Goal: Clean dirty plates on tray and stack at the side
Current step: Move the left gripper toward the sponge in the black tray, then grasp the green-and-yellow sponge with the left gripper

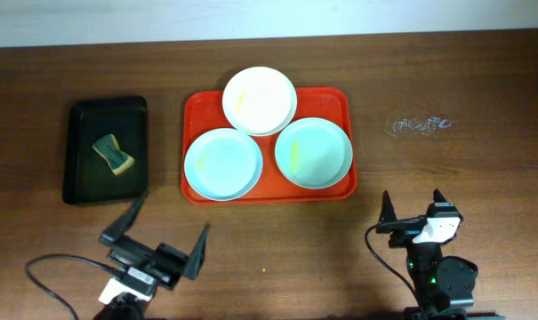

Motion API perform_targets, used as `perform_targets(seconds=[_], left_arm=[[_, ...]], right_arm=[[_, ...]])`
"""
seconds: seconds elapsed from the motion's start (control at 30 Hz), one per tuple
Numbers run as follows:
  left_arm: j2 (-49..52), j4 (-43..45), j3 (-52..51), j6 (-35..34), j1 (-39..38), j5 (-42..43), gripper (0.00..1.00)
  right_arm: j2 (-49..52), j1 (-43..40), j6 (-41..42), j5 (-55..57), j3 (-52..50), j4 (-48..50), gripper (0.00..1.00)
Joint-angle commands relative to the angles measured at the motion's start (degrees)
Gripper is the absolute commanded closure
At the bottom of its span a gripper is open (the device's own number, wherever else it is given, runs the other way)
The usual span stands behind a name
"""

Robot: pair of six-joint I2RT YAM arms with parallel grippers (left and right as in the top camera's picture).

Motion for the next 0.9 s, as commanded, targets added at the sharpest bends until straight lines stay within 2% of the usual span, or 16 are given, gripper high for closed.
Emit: perform_targets(seconds=[0.0,0.03,0.07,0.13,0.17,0.23,0.27,0.37,0.43,0.47,0.53,0.67,0.7,0.77,0.8,0.87], left_arm=[[16.28,-23.15,20.52,2.84,0.11,-9.01,0.01],[24.70,-33.81,28.74,3.76,0.11,-8.35,0.01],[36.06,-45.20,39.17,6.60,0.09,-1.49,0.01],[49.18,-54.84,49.33,6.62,0.17,0.48,0.01],[56.02,-59.80,55.34,5.49,0.17,-1.46,0.01],[72.26,-73.44,73.31,-7.06,3.56,-20.92,0.01],[77.48,-73.20,77.77,-7.65,6.75,-24.48,0.01],[85.64,-66.05,78.18,-7.67,11.52,-23.45,0.01],[90.47,-68.94,78.18,-7.37,11.69,-25.86,0.01],[93.22,-69.16,78.18,-9.20,11.82,-32.54,0.01],[96.37,-72.67,78.95,-20.06,13.53,-39.19,0.09],[105.26,-75.43,82.05,-21.16,18.95,-37.51,0.07],[107.23,-73.75,82.05,-21.18,19.52,-37.48,0.10],[111.03,-72.06,82.05,-21.18,19.56,-37.48,0.28],[112.96,-71.89,82.05,-21.70,19.56,-37.46,0.32],[115.69,-70.97,82.05,-25.64,19.50,-37.40,0.25]], right_arm=[[-0.35,-0.33,-0.39,0.26,-0.48,-0.07,0.01],[-0.35,-0.33,-0.39,0.26,-0.48,-0.07,0.01],[-0.35,-0.33,-0.39,0.26,-0.48,-0.07,0.01],[-0.35,-0.33,-0.39,0.26,-0.48,-0.07,0.01],[-0.35,-0.33,-0.39,0.26,-0.48,-0.07,0.01],[-0.35,-0.33,-0.39,0.26,-0.48,-0.07,0.02],[-0.35,-0.33,-0.39,0.26,-0.48,-0.07,0.01],[-0.35,-0.33,-0.39,0.26,-0.48,-0.07,0.01],[-0.35,-0.33,-0.39,0.26,-0.48,-0.07,0.01],[-0.35,-0.33,-0.39,0.26,-0.48,-0.07,0.01],[-0.35,-0.33,-0.39,0.26,-0.48,-0.07,0.01],[-0.35,-0.33,-0.39,0.26,-0.48,-0.07,0.01],[-0.35,-0.33,-0.39,0.26,-0.48,-0.07,0.01],[-0.35,-0.33,-0.39,0.26,-0.48,-0.07,0.01],[-0.35,-0.33,-0.39,0.26,-0.48,-0.07,0.01],[-0.35,-0.33,-0.39,0.26,-0.48,-0.07,0.01]])
